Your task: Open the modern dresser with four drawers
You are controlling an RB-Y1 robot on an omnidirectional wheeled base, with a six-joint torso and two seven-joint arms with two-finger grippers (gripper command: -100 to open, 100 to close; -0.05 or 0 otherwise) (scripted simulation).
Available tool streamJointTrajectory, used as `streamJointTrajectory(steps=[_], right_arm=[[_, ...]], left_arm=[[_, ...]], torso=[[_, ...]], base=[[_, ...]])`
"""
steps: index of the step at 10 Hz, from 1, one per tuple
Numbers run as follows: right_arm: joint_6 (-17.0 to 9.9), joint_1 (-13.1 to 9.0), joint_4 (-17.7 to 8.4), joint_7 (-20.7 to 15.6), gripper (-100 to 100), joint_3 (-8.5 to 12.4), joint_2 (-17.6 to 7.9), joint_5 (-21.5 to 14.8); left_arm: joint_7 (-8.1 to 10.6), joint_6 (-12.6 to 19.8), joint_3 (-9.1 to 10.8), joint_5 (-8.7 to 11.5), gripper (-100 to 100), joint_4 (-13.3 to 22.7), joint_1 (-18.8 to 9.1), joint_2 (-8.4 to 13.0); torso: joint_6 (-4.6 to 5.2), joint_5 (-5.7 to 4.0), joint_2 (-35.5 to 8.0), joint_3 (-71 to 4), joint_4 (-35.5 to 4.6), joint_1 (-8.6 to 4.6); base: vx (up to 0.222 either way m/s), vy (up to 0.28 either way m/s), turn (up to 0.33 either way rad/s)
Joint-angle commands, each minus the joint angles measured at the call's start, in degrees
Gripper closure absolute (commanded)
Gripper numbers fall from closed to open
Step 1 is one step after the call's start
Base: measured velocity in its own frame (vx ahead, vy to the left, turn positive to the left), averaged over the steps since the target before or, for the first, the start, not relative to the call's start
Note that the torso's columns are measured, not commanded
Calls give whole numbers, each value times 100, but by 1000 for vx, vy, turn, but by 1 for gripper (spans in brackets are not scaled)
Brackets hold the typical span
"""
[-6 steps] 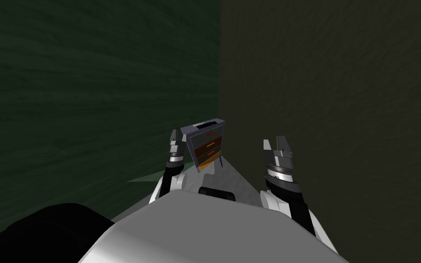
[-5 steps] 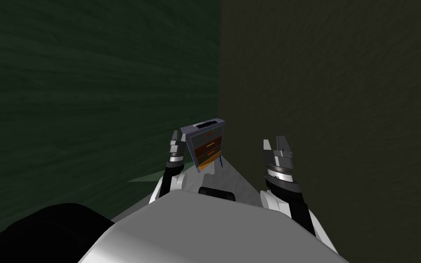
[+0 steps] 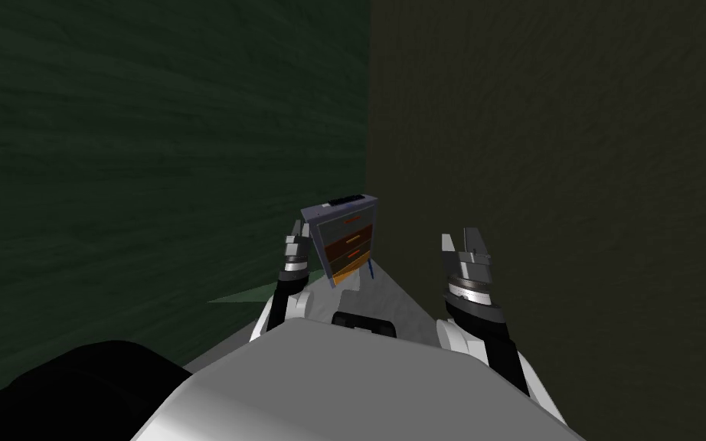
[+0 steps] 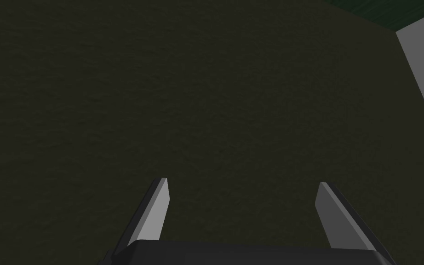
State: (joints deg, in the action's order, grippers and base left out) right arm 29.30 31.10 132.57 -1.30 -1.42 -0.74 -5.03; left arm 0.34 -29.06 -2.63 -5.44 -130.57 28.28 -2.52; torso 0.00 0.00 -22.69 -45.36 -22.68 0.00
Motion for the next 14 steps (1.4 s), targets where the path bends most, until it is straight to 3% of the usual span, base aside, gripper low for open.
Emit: streamJointTrajectory(steps=[1, 3, 4, 6, 9, 14], right_arm=[[0, 0, 0, 0, 0, 0, 0, 0], [0, 0, 0, 0, 0, 0, 0, 0], [0, 0, 0, 0, 0, 0, 0, 0], [-1, 1, -2, 0, 0, 0, 0, 0], [-1, 1, -3, 0, 0, 0, 0, 0], [0, 1, -3, 0, 0, 0, 0, 0]], left_arm=[[0, 0, 0, 0, 0, 0, 0, 0], [0, 0, 0, 0, 0, 0, 0, 0], [2, -18, -6, 2, -100, 70, -19, 258], [7, -60, -20, 8, -100, 227, -62, 600], [19, -159, -54, 20, -100, 599, -162, 979], [47, -387, -131, 49, -100, 1463, -396, 1286]], torso=[[0, 0, -424, -845, -423, 0], [0, 0, -1270, -2537, -1269, 0], [0, 0, -1693, -3383, -1692, 0], [0, 2, -1935, -3892, -1935, 5], [0, 1, -1953, -3924, -1958, 1], [0, 0, -1960, -3921, -1960, -1]], base=[[0, 0, 0], [0, 0, 0], [13, 5, -12], [23, 11, -27], [46, 21, -39], [59, 33, -54]])
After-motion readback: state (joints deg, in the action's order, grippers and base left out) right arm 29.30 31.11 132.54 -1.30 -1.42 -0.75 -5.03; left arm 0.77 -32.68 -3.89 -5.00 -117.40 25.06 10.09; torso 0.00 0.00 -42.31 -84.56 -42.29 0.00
